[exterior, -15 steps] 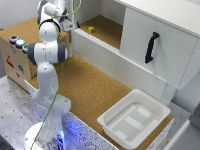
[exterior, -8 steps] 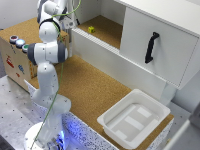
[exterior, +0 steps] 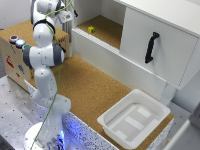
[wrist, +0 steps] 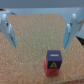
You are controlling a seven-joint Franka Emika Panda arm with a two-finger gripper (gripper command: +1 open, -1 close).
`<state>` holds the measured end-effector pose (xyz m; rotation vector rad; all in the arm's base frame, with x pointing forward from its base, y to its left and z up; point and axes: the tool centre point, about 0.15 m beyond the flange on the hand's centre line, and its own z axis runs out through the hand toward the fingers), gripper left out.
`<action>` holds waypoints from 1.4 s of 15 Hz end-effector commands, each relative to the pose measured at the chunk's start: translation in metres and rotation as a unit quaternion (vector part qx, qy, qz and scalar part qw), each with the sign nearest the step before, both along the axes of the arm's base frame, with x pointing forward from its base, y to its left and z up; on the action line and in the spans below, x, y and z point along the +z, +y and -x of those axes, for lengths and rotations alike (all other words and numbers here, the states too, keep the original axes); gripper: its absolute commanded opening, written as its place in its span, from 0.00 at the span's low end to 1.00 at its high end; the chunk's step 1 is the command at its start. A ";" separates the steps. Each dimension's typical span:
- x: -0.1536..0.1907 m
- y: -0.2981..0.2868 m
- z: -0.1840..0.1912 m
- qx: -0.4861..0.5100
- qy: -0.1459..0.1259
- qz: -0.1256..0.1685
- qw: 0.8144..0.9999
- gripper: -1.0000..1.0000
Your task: Put the grasped purple block on top of the pink block
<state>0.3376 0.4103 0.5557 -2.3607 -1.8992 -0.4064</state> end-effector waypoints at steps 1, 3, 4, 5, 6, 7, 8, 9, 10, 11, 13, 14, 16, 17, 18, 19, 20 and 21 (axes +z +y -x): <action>-0.022 -0.021 0.032 -0.061 -0.050 0.027 0.996 1.00; -0.022 -0.021 0.032 -0.061 -0.050 0.027 0.996 1.00; -0.022 -0.021 0.032 -0.061 -0.050 0.027 0.996 1.00; -0.022 -0.021 0.032 -0.061 -0.050 0.027 0.996 1.00; -0.022 -0.021 0.032 -0.061 -0.050 0.027 0.996 1.00; -0.012 -0.017 0.022 -0.050 -0.005 0.025 0.998 1.00; -0.012 -0.016 0.029 -0.066 0.006 0.011 0.998 1.00; -0.007 -0.008 0.041 -0.063 0.021 0.000 0.998 1.00; -0.002 0.001 0.051 -0.058 0.028 0.017 0.998 1.00; 0.004 0.009 0.061 -0.051 0.038 0.034 0.997 1.00; 0.015 0.026 0.082 -0.027 0.056 0.068 0.996 1.00; 0.018 0.035 0.093 -0.016 0.056 0.089 0.994 1.00; 0.013 0.047 0.115 -0.016 0.064 0.122 0.990 1.00; 0.009 0.051 0.124 -0.018 0.062 0.137 0.989 1.00; 0.005 0.054 0.131 -0.026 0.064 0.147 0.987 1.00; 0.004 0.056 0.136 -0.033 0.071 0.145 0.986 1.00; 0.000 0.061 0.145 -0.034 0.073 0.155 0.985 1.00; -0.003 0.065 0.153 -0.027 0.079 0.161 0.983 1.00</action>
